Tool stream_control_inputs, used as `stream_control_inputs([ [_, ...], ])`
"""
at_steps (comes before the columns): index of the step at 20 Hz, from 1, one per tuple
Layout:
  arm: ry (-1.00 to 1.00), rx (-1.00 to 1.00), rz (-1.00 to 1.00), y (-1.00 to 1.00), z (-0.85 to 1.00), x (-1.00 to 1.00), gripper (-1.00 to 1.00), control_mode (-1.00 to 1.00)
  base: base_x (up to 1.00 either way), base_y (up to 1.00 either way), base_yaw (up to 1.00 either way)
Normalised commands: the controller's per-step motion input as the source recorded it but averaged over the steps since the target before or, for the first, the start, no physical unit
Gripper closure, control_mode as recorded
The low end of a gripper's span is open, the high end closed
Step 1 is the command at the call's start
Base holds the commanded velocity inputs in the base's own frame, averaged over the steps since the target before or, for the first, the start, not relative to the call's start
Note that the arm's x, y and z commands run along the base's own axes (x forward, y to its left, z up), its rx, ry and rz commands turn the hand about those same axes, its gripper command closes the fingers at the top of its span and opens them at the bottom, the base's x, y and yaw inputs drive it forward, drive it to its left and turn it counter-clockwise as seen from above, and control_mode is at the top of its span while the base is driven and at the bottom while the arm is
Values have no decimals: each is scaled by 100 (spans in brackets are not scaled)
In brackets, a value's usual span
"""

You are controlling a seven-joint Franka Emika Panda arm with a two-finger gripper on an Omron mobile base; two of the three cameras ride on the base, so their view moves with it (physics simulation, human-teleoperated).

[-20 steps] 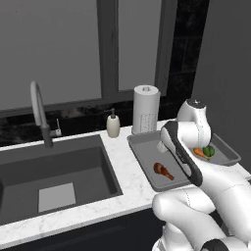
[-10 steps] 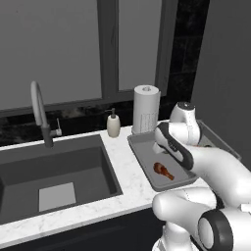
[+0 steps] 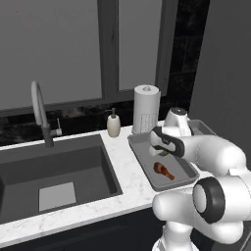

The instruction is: Place one avocado and one chicken drumstick in each tupperware on the nearby counter, to pack two identical lunches.

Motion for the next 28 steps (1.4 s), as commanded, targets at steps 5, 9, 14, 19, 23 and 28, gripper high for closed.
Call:
stream_control_inputs([
  [5,0,0,0,0,-43,42,100,-100,0,0,0],
  [9,0,0,0,0,-33,41,100,-100,0,0,0],
  [14,0,0,0,0,-25,38,100,-100,0,0,0],
  [19,0,0,0,0,-26,27,-100,-100,0,0,0],
  [23,-1,0,0,0,-4,0,-100,-100,0,0,0],
  [28,-8,0,-1,0,16,-6,-100,-100,0,0,0],
])
